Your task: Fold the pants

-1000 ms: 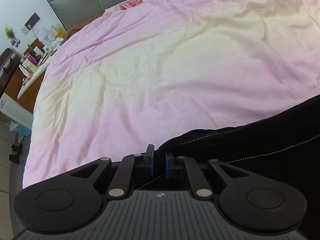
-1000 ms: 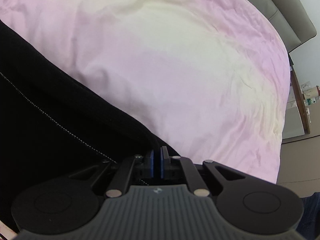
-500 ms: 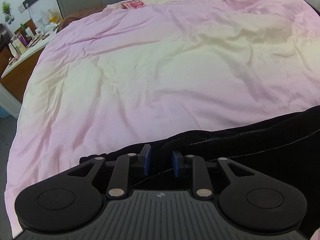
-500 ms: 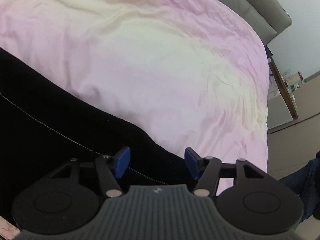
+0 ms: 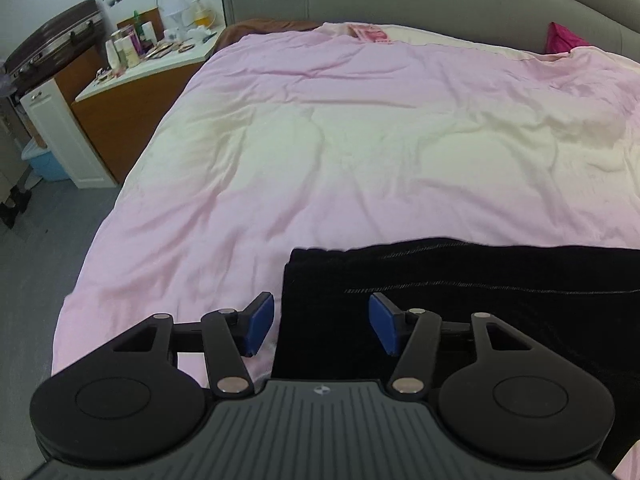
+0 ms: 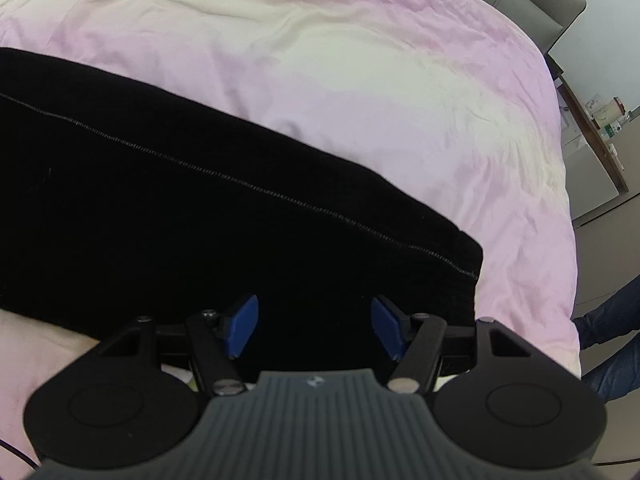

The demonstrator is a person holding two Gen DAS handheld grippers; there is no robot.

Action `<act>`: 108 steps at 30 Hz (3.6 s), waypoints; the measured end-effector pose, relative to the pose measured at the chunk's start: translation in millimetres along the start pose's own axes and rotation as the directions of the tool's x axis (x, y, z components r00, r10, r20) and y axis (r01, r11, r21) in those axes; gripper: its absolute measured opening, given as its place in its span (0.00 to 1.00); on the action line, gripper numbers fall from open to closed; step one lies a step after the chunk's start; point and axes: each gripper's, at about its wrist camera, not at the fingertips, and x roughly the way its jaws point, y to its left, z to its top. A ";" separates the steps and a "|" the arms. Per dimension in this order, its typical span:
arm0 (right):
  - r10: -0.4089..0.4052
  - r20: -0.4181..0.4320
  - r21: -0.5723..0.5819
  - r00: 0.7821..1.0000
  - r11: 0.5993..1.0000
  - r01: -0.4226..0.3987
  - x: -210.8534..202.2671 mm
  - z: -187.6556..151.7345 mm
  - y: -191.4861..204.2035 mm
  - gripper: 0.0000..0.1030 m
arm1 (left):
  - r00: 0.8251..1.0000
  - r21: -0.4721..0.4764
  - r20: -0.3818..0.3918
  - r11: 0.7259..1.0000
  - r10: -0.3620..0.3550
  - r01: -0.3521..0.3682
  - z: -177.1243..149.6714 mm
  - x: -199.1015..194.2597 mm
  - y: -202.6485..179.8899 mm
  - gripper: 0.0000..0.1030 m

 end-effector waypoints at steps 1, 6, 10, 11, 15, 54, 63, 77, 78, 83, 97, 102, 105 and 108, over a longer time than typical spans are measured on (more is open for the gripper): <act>0.001 -0.003 -0.006 1.000 1.000 -0.001 0.3 -4.7 4.6 0.58 | 1.000 -0.010 -0.015 1.000 0.002 -0.002 -7.1 6.0 5.9 0.49; -0.003 -0.038 -0.001 0.999 1.000 0.003 7.7 -18.7 21.3 0.56 | 0.992 -0.213 0.023 0.968 -0.128 0.130 -24.9 34.5 39.2 0.60; -0.044 -0.046 -0.062 0.998 0.997 0.041 8.7 -15.9 34.9 0.56 | 0.982 -0.319 0.047 0.929 -0.184 0.190 -17.2 61.1 53.1 0.65; -0.054 -0.049 -0.066 0.997 0.997 0.051 9.1 -13.9 36.3 0.56 | 0.978 -0.328 0.046 0.921 -0.205 0.209 -14.5 67.7 53.6 0.65; -0.078 -0.074 -0.073 0.994 0.995 0.072 14.7 -7.0 37.8 0.57 | 0.985 -0.286 0.032 0.943 -0.168 0.170 -2.2 79.0 40.5 0.49; 0.085 0.051 0.751 0.995 0.653 -0.095 59.3 -80.1 -190.0 0.47 | 0.999 -0.129 0.014 0.991 0.030 -0.028 -55.6 -8.0 -30.5 0.63; 0.309 0.088 0.838 0.947 0.491 -0.238 123.9 -101.0 -189.3 0.60 | 0.999 -0.184 -0.035 0.982 0.025 -0.031 -76.5 -9.0 -62.0 0.63; 0.166 0.072 0.834 0.984 0.530 -0.151 113.8 -81.4 -187.0 0.30 | 0.998 -0.267 -0.020 0.962 -0.059 0.052 -120.8 -35.7 -80.5 0.62; 0.163 0.067 0.827 0.984 0.542 -0.146 114.7 -80.5 -185.3 0.32 | 0.998 -0.240 -0.016 0.969 -0.067 0.062 -124.8 -41.2 -85.8 0.62; 0.084 0.041 0.689 0.996 0.719 -0.089 83.2 -71.8 -175.6 0.44 | 0.987 -0.087 -0.021 0.983 -0.162 0.159 -147.4 -60.6 -121.5 0.62; 0.253 0.194 0.222 0.948 0.930 -0.294 -2.4 -51.6 -11.3 0.47 | 0.979 0.166 -0.068 0.965 -0.195 0.203 -222.2 -31.5 -236.8 0.66; 0.361 0.219 0.015 0.906 0.927 -0.374 -19.1 -57.7 58.8 0.47 | 0.979 0.046 -0.027 0.978 -0.200 0.201 -197.0 -26.9 -232.5 0.35; 0.433 0.230 -0.148 0.871 0.901 -0.409 -35.6 -66.5 95.9 0.47 | 0.976 0.059 -0.016 0.974 -0.217 0.217 -180.6 -40.6 -228.9 0.18; 0.498 0.233 -0.298 0.835 0.854 -0.426 -50.6 -74.8 127.1 0.47 | 0.971 0.052 -0.034 0.970 -0.236 0.238 -165.6 -54.2 -223.1 0.14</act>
